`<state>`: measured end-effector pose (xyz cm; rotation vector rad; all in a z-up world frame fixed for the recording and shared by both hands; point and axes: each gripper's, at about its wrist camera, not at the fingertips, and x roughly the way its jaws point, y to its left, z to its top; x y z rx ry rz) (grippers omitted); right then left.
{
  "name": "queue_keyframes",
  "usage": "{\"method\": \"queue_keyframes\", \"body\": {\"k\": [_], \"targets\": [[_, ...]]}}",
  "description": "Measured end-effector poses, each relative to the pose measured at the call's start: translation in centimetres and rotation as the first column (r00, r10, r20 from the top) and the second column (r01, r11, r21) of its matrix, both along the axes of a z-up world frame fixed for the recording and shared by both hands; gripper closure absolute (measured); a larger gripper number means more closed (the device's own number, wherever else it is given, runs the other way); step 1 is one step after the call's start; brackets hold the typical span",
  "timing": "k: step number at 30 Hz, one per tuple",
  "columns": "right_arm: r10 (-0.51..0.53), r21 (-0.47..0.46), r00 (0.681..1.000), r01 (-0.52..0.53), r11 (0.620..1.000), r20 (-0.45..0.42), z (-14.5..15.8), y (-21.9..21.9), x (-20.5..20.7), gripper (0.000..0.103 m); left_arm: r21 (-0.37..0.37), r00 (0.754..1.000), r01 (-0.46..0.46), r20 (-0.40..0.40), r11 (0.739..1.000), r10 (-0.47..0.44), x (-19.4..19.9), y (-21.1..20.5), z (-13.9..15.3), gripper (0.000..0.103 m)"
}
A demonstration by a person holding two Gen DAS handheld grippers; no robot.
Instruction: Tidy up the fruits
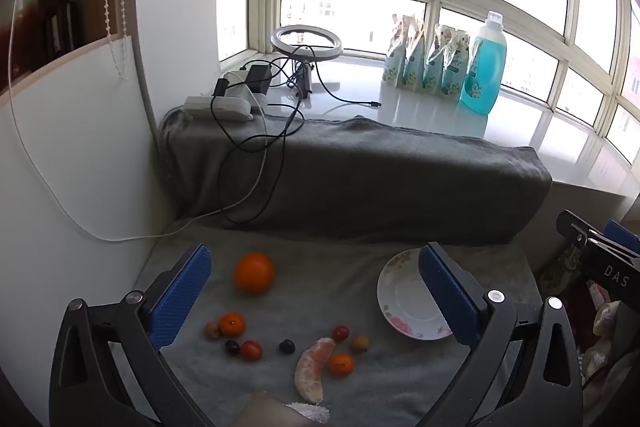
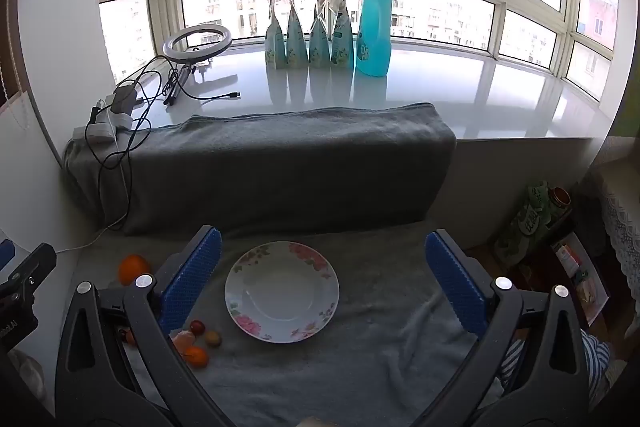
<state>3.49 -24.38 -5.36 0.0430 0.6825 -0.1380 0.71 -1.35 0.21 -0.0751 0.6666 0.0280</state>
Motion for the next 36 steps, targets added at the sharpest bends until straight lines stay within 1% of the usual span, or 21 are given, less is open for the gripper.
{"method": "queue_keyframes", "body": {"k": [23, 36], "targets": [[0.0, 0.0, 1.0, 0.0, 1.0, 0.002, -0.28, -0.13, 0.26, 0.0, 0.002, 1.0, 0.004, -0.003, 1.0, -0.004, 0.23, -0.14, -0.16, 0.0], [-0.001, 0.0, 1.0, 0.001, 1.0, 0.002, -0.38, -0.13, 0.22, 0.0, 0.02, 1.0, 0.017, -0.003, 1.0, -0.017, 0.37, -0.58, -0.37, 0.0]]}}
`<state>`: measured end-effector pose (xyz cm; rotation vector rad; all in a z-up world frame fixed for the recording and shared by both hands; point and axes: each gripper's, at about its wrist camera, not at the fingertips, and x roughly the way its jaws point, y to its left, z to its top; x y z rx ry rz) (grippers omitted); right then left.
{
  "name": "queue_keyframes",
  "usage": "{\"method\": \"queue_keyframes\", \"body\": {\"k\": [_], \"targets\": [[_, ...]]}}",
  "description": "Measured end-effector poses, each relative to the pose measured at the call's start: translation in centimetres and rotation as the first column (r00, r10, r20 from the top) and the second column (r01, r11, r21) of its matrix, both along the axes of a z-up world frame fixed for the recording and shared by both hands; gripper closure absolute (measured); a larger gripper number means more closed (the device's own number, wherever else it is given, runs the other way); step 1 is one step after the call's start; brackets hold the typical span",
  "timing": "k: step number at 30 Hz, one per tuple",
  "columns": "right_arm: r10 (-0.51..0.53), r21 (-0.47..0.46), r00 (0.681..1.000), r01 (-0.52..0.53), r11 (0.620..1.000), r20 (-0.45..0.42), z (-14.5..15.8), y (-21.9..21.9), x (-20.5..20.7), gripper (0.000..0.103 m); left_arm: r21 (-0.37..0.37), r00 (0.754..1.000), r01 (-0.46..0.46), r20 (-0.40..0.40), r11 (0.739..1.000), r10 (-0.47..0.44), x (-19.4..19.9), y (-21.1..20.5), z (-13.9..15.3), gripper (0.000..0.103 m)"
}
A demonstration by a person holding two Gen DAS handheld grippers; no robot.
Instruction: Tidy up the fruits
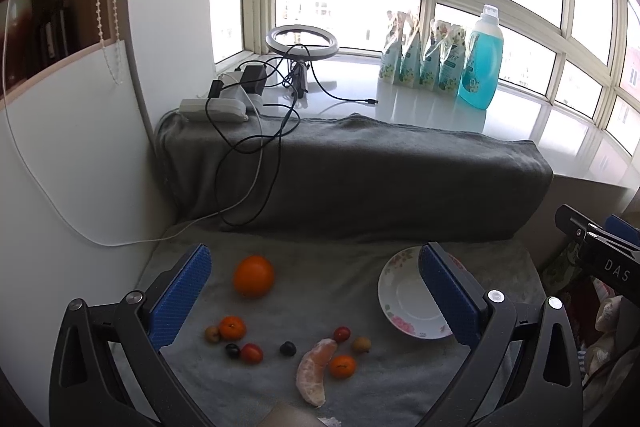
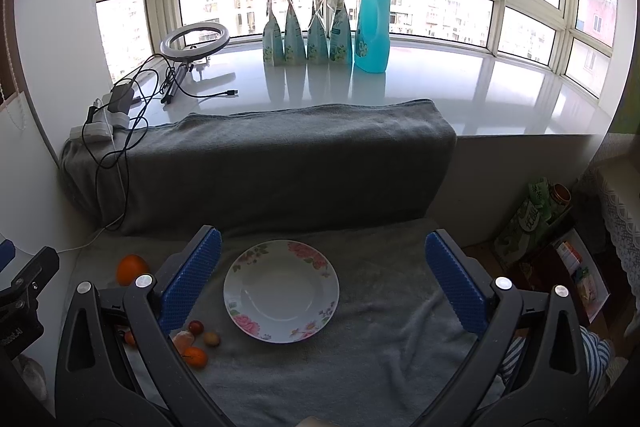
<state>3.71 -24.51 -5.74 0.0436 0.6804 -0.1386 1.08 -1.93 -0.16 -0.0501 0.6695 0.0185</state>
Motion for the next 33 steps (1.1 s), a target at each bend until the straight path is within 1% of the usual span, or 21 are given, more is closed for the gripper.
{"method": "queue_keyframes", "body": {"k": [13, 15, 20, 21, 23, 24, 26, 28, 33], "targets": [[0.001, -0.001, 1.0, -0.001, 1.0, -0.003, 0.0, -0.1, 0.2, 0.0, -0.007, 1.0, 0.008, -0.019, 1.0, -0.008, 0.3, 0.2, -0.4, 0.0], [0.003, -0.002, 1.0, -0.003, 1.0, -0.005, -0.6, -0.7, -0.1, 0.0, -0.014, 1.0, 0.009, -0.025, 1.0, -0.009, 0.3, 0.3, -0.6, 0.0], [0.006, -0.001, 1.0, -0.006, 1.0, -0.014, -0.7, -0.3, 0.2, 0.0, -0.018, 0.999, 0.007, -0.038, 1.0, -0.007, 0.4, 0.5, -0.9, 0.0], [0.006, 0.002, 1.0, -0.006, 1.0, -0.027, -0.8, -0.1, 0.3, 0.0, -0.022, 0.999, 0.007, -0.042, 1.0, -0.008, 0.4, 0.6, -1.0, 0.0], [0.01, -0.001, 0.999, -0.01, 1.0, -0.043, -1.0, 0.1, 0.4, 0.0, -0.029, 0.998, 0.003, -0.057, 1.0, -0.005, 0.6, 0.8, -1.4, 0.0], [0.014, 0.001, 0.998, -0.014, 1.0, -0.066, -1.0, 0.2, 0.5, 0.0, -0.038, 0.998, 0.004, -0.065, 0.999, -0.007, 0.6, 1.0, -1.6, 0.0], [0.021, 0.002, 0.997, -0.021, 1.0, -0.073, -1.3, 0.4, 0.7, 0.0, -0.053, 0.996, 0.002, -0.084, 0.999, -0.006, 0.8, 1.4, -2.1, 0.0], [0.034, -0.002, 0.998, -0.034, 0.999, -0.056, -1.8, 0.6, 1.0, 0.0, -0.071, 0.994, -0.002, -0.112, 0.997, -0.005, 0.9, 2.0, -2.9, 0.0], [0.074, -0.016, 0.994, -0.075, 0.997, -0.083, -3.8, 1.1, 1.7, 0.0, -0.095, 0.984, -0.043, -0.178, 0.995, 0.026, 0.9, 3.9, -5.0, 0.0]]}}
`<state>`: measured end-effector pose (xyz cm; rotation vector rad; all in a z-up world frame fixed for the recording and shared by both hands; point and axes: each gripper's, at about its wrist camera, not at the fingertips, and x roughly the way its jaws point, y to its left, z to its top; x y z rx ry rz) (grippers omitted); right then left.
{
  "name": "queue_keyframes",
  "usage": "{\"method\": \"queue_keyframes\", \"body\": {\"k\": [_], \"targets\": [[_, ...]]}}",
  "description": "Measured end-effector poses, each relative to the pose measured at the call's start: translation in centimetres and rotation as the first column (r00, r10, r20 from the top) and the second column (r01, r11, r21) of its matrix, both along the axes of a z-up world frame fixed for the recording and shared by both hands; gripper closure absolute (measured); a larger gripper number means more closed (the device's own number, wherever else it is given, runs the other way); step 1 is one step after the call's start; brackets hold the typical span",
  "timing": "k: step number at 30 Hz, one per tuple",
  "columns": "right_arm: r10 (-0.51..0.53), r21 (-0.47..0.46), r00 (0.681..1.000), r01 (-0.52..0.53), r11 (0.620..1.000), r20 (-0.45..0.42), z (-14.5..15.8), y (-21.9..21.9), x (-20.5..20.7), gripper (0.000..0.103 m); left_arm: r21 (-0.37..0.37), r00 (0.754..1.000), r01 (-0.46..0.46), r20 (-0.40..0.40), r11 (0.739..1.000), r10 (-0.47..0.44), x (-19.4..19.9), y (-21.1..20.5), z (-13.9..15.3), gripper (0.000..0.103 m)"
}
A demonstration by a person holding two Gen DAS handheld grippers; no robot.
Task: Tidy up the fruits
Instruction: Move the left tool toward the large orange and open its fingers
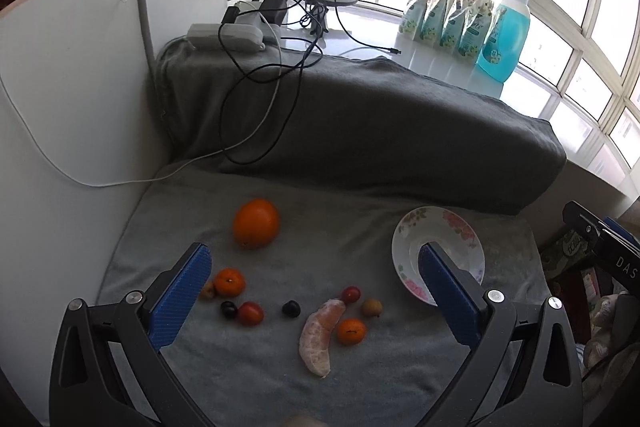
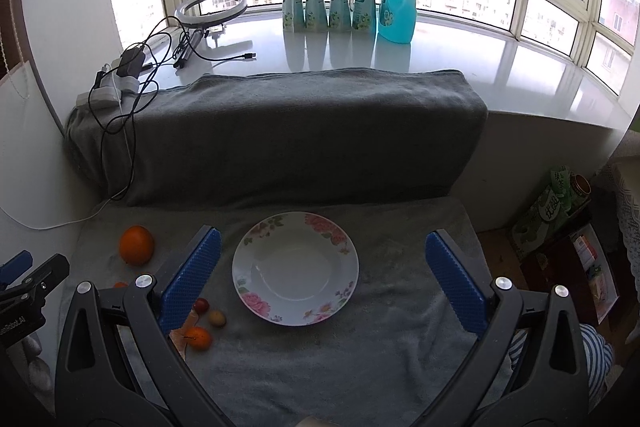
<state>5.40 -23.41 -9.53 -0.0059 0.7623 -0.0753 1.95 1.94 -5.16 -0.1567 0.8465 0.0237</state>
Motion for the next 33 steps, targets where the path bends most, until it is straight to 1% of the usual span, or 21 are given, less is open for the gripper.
{"method": "queue_keyframes", "body": {"k": [1, 3, 5, 7, 9, 10, 11, 13, 17, 19, 22, 25, 27, 30, 33], "targets": [[0.009, 0.017, 1.0, -0.009, 1.0, -0.013, -0.4, 0.1, 0.1, 0.0, -0.002, 1.0, -0.011, -0.013, 1.0, 0.011, 0.0, 0.4, -0.4, 0.0], [0.028, 0.036, 0.999, -0.027, 0.999, -0.029, -1.3, 0.4, 0.4, 0.0, -0.005, 0.999, -0.025, -0.035, 1.0, 0.024, -0.1, 1.1, -1.2, 0.003], [0.049, 0.069, 0.997, -0.045, 0.997, -0.063, -2.3, 0.7, 0.8, 0.0, -0.011, 0.997, -0.038, -0.065, 0.999, 0.037, -0.2, 1.8, -2.1, 0.007], [0.07, 0.088, 0.993, -0.062, 0.994, -0.094, -3.2, 0.9, 1.3, 0.0, -0.021, 0.995, -0.053, -0.09, 0.998, 0.051, -0.2, 2.6, -3.0, 0.007], [0.093, 0.13, 0.989, -0.078, 0.988, -0.112, -3.9, 1.6, 1.7, 0.0, -0.034, 0.992, -0.064, -0.116, 0.997, 0.059, -0.1, 3.4, -3.8, 0.007], [0.105, 0.129, 0.987, -0.089, 0.988, -0.122, -4.4, 1.8, 2.0, 0.0, -0.036, 0.99, -0.069, -0.123, 0.997, 0.064, -0.1, 3.7, -4.1, 0.007], [0.121, 0.138, 0.983, -0.102, 0.985, -0.136, -4.7, 2.1, 2.4, 0.0, -0.036, 0.989, -0.077, -0.128, 0.996, 0.072, -0.1, 4.0, -4.4, 0.014], [0.145, 0.147, 0.976, -0.122, 0.982, -0.16, -5.5, 2.8, 3.2, 0.0, -0.037, 0.986, -0.091, -0.141, 0.995, 0.085, 0.2, 4.8, -5.0, 0.023], [0.18, 0.153, 0.966, -0.152, 0.976, -0.184, -6.7, 4.7, 4.8, 0.0, -0.061, 0.983, -0.102, -0.157, 0.993, 0.092, 1.1, 6.6, -6.1, 0.023], [0.192, 0.149, 0.965, -0.166, 0.975, -0.181, -7.2, 5.8, 5.5, 0.0, -0.074, 0.983, -0.094, -0.168, 0.993, 0.081, 1.7, 7.3, -6.6, 0.023], [0.222, 0.182, 0.96, -0.191, 0.964, -0.169, -8.0, 7.5, 6.6, 0.0, -0.09, 0.982, -0.091, -0.172, 0.992, 0.075, 2.6, 8.4, -7.2, 0.023], [0.274, 0.261, 0.941, -0.219, 0.94, -0.198, -9.1, 9.1, 8.4, 0.0, -0.111, 0.978, -0.096, -0.197, 0.989, 0.072, 3.7, 9.6, -8.2, 0.023], [0.311, 0.289, 0.924, -0.243, 0.926, -0.221, -9.7, 10.5, 9.7, 0.0, -0.106, 0.979, -0.09, -0.191, 0.99, 0.069, 4.3, 10.2, -8.7, 0.024], [0.348, 0.312, 0.903, -0.265, 0.912, -0.253, -10.6, 12.6, 11.3, 0.0, -0.15, 0.982, -0.054, -0.189, 0.987, 0.025, 5.1, 10.7, -9.7, 0.025], [0.365, 0.363, 0.881, -0.248, 0.898, -0.3, -12.0, 14.1, 12.9, 0.0, -0.183, 0.981, -0.031, -0.196, 0.983, -0.005, 5.9, 11.1, -11.0, 0.025]]}}
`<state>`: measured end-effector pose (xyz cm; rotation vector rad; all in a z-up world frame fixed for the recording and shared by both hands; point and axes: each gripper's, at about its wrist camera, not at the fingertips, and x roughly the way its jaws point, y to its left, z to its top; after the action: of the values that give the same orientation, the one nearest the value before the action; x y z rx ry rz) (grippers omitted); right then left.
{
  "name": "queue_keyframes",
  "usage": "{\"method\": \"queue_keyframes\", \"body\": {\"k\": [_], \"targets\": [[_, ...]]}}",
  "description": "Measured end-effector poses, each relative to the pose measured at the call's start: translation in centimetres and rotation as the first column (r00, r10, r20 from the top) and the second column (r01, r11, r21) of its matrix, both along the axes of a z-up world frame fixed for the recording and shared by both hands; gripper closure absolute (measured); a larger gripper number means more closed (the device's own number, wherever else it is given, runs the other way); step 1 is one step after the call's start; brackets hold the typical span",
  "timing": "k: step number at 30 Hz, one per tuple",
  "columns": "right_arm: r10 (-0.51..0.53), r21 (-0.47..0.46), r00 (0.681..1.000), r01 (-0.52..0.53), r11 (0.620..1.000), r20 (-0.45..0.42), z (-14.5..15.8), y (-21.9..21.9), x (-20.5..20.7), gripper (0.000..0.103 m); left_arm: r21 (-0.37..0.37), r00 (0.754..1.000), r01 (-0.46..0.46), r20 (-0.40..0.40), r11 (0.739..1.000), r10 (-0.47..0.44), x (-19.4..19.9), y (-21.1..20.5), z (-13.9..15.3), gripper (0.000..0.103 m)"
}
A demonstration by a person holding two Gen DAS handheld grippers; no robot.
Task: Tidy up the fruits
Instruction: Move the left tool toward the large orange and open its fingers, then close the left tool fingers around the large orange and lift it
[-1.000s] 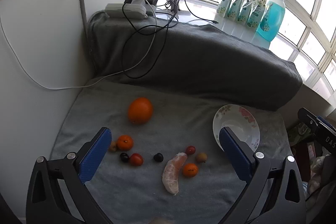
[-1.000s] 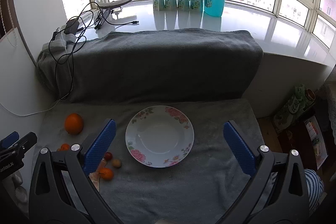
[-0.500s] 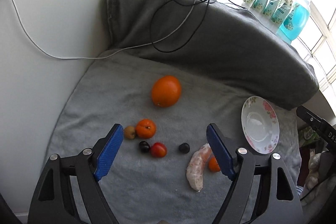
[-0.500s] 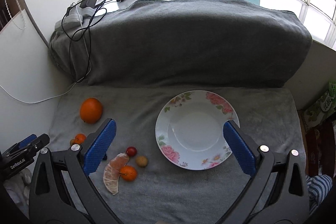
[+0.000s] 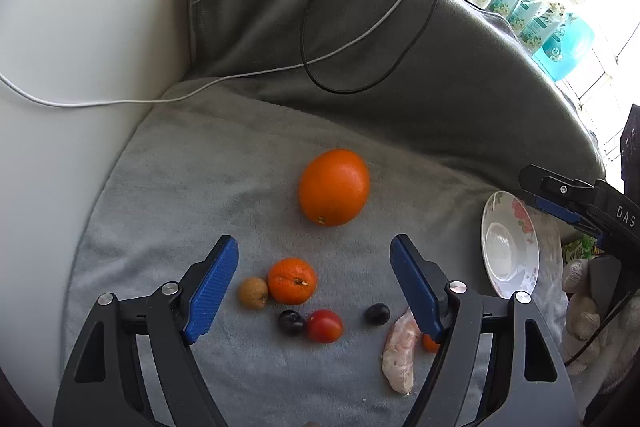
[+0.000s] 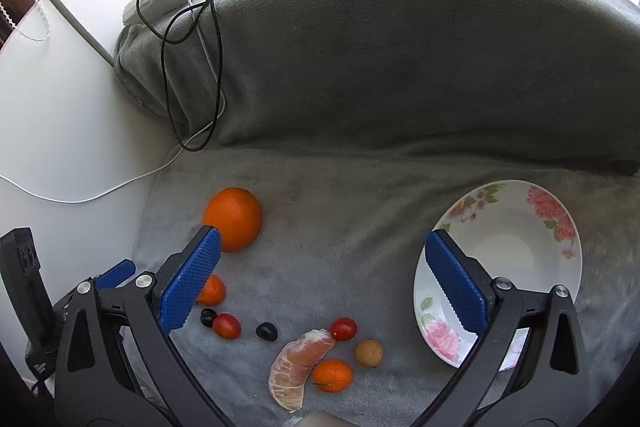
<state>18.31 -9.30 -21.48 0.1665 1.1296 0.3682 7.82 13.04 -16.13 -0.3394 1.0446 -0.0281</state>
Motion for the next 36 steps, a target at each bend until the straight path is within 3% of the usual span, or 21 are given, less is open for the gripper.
{"method": "queue_keyframes", "body": {"k": [10, 24, 36], "targets": [[0.039, 0.156, 0.987, -0.014, 0.988, -0.158, -4.3, 4.4, 3.4, 0.002, -0.054, 0.999, 0.048, -0.007, 0.997, -0.049, 2.6, 0.6, -3.3, 0.025], [0.067, 0.233, 0.947, 0.008, 0.972, -0.313, -9.1, 8.4, 6.3, 0.015, -0.096, 0.996, 0.061, -0.059, 0.993, -0.067, 5.0, 0.8, -6.2, 0.024], [0.083, 0.274, 0.92, 0.027, 0.961, -0.383, -10.8, 9.9, 7.2, 0.025, -0.173, 0.995, 0.087, -0.033, 0.981, -0.094, 5.4, 1.1, -6.8, 0.028]]}}
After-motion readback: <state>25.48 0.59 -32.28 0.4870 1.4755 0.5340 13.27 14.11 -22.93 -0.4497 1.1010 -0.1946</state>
